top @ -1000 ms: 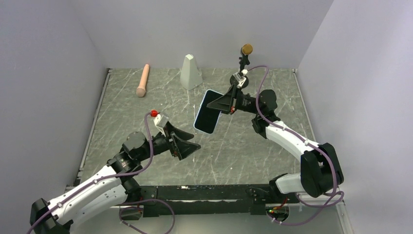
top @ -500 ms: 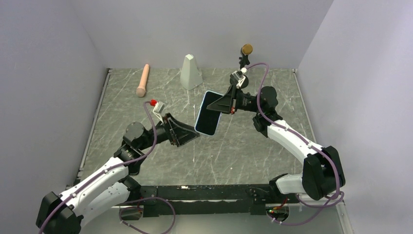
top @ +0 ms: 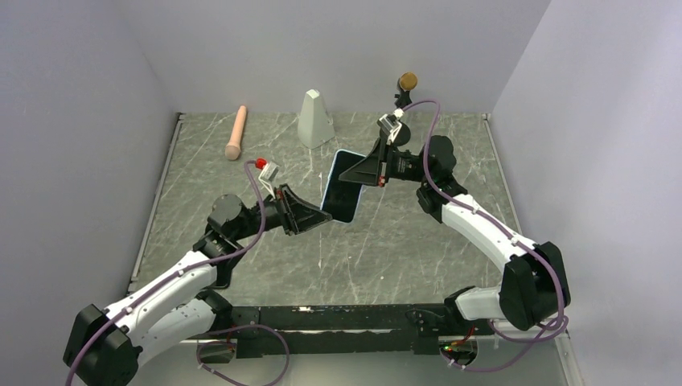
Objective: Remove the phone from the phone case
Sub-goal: Remove the phone case from the phone.
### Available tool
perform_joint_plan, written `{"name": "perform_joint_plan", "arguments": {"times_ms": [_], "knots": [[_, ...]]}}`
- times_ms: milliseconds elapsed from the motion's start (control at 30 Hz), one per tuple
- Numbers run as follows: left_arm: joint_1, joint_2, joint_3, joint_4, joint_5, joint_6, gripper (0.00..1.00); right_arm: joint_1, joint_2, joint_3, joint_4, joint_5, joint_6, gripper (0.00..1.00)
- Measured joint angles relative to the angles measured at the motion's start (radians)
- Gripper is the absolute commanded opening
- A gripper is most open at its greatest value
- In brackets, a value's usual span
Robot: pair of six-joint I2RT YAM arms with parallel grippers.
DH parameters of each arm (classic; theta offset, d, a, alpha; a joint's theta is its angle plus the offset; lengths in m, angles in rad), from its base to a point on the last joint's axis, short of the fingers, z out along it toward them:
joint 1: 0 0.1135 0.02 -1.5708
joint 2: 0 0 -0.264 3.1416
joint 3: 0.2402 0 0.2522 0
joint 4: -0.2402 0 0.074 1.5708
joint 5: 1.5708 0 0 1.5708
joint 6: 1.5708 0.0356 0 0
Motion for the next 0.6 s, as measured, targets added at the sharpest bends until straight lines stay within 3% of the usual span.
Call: {"name": "perform_joint_plan", "arguments": {"times_ms": [33,200,300,600], "knots": [[0.003,0.003,0.006,-0.006,0.011,0.009,0.00,0.000,0.000,0.006,-0.018,-0.003,-0.013,0.00],[0.019,0.032,0.046,-0.043,0.094,0.047,0.00,0.000,-0.001,0.060,-0.061,-0.058,-0.113,0.00],[0.023,0.045,0.070,-0.041,0.163,0.106,0.00,0.002,-0.001,0.070,-0.025,-0.091,-0.090,0.00],[0.021,-0.008,0.072,0.032,0.299,0.278,0.00,0.044,0.139,0.003,0.634,-0.141,0.426,0.00]]}}
